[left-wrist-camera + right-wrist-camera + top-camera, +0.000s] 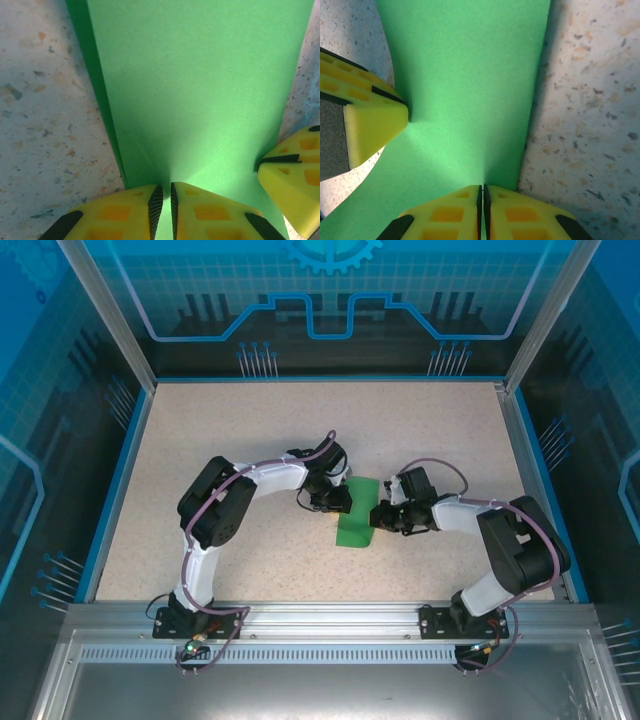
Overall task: Fold a paper plane with a square sheet of paper (pick it up from the middle)
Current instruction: Fold the square sheet of paper in half at the center of the table.
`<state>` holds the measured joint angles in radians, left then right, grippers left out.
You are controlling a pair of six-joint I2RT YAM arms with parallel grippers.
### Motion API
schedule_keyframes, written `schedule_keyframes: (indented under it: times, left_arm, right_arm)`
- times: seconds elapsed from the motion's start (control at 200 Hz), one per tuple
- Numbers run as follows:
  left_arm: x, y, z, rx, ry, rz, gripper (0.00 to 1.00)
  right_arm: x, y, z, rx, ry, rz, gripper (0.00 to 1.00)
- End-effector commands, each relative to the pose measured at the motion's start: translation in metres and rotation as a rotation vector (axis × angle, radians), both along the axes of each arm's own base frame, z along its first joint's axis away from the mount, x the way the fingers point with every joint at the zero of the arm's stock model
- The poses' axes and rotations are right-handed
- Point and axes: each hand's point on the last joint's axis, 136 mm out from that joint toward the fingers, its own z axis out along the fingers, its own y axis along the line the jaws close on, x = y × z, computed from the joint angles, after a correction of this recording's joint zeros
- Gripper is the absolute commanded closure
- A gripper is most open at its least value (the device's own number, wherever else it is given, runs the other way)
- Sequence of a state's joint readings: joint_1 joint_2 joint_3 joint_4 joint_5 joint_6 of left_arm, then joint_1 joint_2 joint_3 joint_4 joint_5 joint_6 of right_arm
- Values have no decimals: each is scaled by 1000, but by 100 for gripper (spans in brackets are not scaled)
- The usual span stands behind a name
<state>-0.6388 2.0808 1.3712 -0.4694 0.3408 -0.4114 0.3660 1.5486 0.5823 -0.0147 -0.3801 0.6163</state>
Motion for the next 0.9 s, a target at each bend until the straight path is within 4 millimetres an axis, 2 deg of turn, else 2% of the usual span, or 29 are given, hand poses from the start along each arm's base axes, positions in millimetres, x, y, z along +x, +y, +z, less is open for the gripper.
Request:
schedule_keyframes:
  times: [0.0, 0.135, 0.265, 0.42, 0.545, 0.72, 0.895]
  left_arm:
    - [-34, 51, -60, 243, 136, 4, 80]
    - [-36, 52, -61, 249, 136, 0, 80]
    - [-36, 53, -62, 248, 138, -2, 80]
    - [-36, 52, -61, 246, 138, -6, 80]
    - [-35, 51, -61, 242, 136, -9, 80]
    - [-34, 49, -60, 238, 133, -17, 80]
    - [-35, 51, -60, 241, 133, -18, 80]
  right_arm:
    - [-29, -9, -13, -50, 69, 30, 87]
    - [-42, -14, -14, -70, 85, 41, 87]
    - [-50, -14, -5, -90, 74, 55, 87]
    - [-29, -7, 26, -34, -33, 5, 87]
    - [-11, 2, 33, -2, -61, -3, 87]
    - [-2, 20, 22, 28, -45, 19, 87]
    - [-16, 27, 0, 12, 19, 79, 88]
